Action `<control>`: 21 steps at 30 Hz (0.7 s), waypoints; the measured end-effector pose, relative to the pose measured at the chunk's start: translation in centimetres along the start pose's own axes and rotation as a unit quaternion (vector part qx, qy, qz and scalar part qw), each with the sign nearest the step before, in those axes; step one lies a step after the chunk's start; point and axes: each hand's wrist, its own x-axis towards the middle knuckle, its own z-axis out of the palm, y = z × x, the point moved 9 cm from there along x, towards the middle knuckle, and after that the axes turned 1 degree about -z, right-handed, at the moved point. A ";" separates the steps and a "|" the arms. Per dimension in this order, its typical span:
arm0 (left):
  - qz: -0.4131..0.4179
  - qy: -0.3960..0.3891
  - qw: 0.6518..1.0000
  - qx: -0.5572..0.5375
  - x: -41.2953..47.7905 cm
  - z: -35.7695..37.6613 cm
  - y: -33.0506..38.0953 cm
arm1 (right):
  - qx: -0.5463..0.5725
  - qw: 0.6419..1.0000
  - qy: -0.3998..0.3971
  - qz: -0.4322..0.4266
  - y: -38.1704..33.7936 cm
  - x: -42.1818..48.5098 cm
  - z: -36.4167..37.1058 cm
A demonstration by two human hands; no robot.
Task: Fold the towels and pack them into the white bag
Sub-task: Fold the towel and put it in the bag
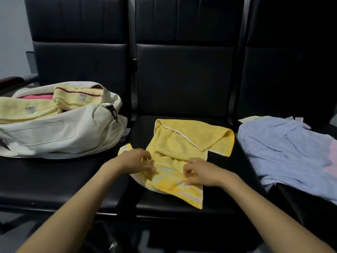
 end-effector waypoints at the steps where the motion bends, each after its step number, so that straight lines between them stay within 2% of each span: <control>1: -0.005 0.001 1.000 -0.024 -0.3 -0.4 -0.2 | -0.012 1.000 -0.001 0.010 0.8 -0.2 -0.4; 4: -0.024 -0.018 0.997 0.065 -0.7 -0.4 -1.1 | -0.016 0.997 -0.030 0.068 4.8 -1.5 -1.4; 6: -0.040 -0.005 0.995 0.089 -0.7 0.0 -1.4 | 0.040 0.992 -0.050 0.110 7.0 -2.9 -1.8; 9: -0.085 0.049 0.995 -0.018 -0.1 0.0 -1.8 | 0.104 0.981 -0.030 0.162 8.4 -3.8 -2.0; 12: -0.111 0.096 0.981 -0.130 1.0 -0.2 -1.7 | 0.070 0.971 0.082 0.212 9.0 -3.1 -3.1; 14: -0.150 0.109 0.968 -0.169 1.4 0.0 -1.7 | 0.110 0.952 0.151 0.241 9.2 -2.4 -3.2; 17: -0.182 0.082 0.949 -0.244 2.6 1.2 -1.0 | 0.238 0.914 0.204 0.257 8.8 -1.3 -2.8; 19: -0.188 0.059 0.933 -0.300 2.9 1.7 -0.4 | 0.280 0.897 0.222 0.261 8.8 -0.7 -2.6; 21: -0.187 0.063 0.920 -0.339 3.3 1.5 -0.5 | 0.254 0.908 0.211 0.256 8.8 -0.5 -2.6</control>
